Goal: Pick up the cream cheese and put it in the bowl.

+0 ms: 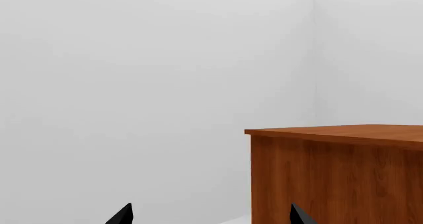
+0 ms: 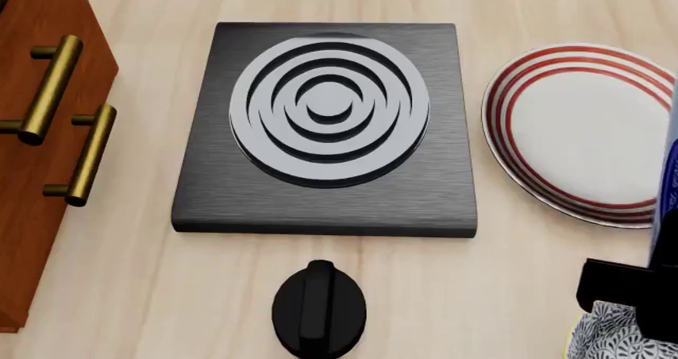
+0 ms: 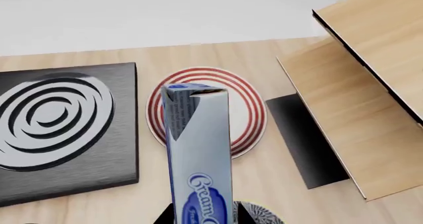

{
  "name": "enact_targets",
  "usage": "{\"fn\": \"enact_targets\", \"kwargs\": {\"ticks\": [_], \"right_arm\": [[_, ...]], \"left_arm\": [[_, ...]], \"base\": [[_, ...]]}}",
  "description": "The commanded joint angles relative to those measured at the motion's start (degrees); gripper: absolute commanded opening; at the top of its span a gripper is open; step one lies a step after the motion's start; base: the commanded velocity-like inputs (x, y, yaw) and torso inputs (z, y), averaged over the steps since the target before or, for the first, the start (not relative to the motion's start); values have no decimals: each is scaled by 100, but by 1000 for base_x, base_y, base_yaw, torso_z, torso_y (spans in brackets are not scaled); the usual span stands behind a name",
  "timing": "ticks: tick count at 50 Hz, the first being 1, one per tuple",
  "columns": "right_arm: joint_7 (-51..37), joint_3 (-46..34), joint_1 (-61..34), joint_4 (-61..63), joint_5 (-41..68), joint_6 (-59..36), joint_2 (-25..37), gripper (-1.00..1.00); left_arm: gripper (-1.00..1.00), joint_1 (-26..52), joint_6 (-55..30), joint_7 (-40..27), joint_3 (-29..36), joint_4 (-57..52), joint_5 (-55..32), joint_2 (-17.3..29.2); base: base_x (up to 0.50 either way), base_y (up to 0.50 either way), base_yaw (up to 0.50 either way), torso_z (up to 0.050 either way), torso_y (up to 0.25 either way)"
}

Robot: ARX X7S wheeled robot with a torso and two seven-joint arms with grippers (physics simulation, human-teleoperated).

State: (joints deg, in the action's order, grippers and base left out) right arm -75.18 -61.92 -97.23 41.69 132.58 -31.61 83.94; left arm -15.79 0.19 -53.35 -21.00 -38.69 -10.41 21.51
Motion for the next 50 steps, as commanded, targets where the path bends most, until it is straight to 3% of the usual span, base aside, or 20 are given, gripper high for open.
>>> {"fn": "enact_targets", "kwargs": {"ticks": [1, 50], "right_arm": [[41, 25, -195, -25, -44, -106, 105, -100], [425, -393, 491, -58, -510, -29, 500, -100]], "left_arm": [[100, 7, -16, 2, 17, -3, 24, 9], [100, -2, -7, 0, 16, -4, 51, 6]], "base": [[0, 0, 0, 0, 0], [0, 0, 0, 0, 1]]}}
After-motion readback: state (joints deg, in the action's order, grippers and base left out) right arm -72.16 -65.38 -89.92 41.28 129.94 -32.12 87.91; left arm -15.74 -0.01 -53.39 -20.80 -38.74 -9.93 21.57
